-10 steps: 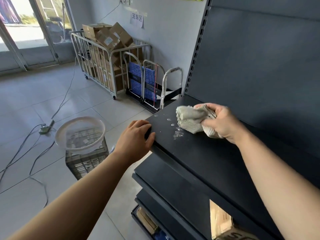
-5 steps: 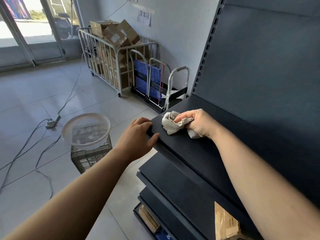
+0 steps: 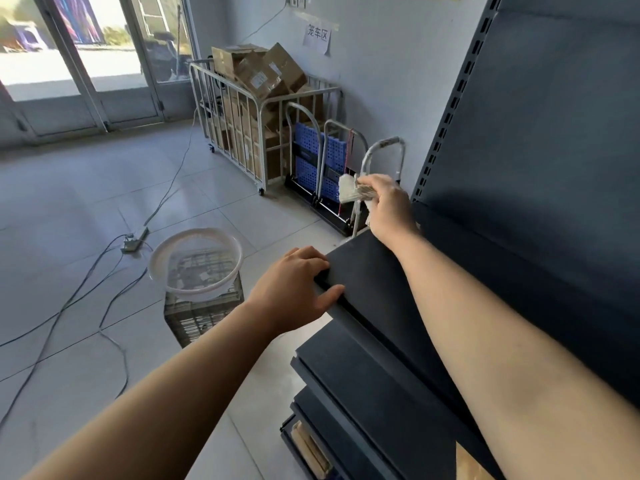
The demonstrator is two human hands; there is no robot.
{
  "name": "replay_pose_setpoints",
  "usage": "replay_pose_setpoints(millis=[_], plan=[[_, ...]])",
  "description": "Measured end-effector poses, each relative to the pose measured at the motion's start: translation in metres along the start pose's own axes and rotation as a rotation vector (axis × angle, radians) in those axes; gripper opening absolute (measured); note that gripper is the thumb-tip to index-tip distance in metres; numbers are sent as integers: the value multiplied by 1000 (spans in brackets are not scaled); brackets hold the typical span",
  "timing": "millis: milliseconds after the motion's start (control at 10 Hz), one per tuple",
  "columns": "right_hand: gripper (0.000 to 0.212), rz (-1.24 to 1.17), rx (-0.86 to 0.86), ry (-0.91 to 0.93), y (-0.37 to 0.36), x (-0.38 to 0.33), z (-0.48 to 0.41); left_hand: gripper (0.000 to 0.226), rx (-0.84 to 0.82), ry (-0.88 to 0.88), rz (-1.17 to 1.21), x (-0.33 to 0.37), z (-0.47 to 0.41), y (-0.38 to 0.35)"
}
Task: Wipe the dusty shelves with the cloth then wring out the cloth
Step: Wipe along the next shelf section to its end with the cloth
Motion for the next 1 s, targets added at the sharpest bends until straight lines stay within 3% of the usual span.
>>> replay_pose_setpoints(millis=[100,200,300,500,800,1000], plan=[[55,119,-185,11,-17,1,10,47,17,-5,6,1,0,1],[55,110,-98,24,-2,0,11,47,30,-5,8,1,1,2],[58,92,-197,-52,-3,8,23,47,33,-5,11,2,2,1],[56,-165,-119,-92,24,11,46,46,34,9,5,3,4,1],[28,-362,-458,-256,56,34,137,40,-34,54,50,0,5,0],[28,-309,-605,-213,48,16,158,19,-25,86,47,-10,3,3]])
Point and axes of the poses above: each hand's wrist, its own z-axis away from the middle knuckle, its own y-axis out of the back of the hand, x = y × z, the point moved 9 cm from there along -z, towards the middle knuckle, and after that the axes turned 2 degrees about y, right-handed, at the moved point
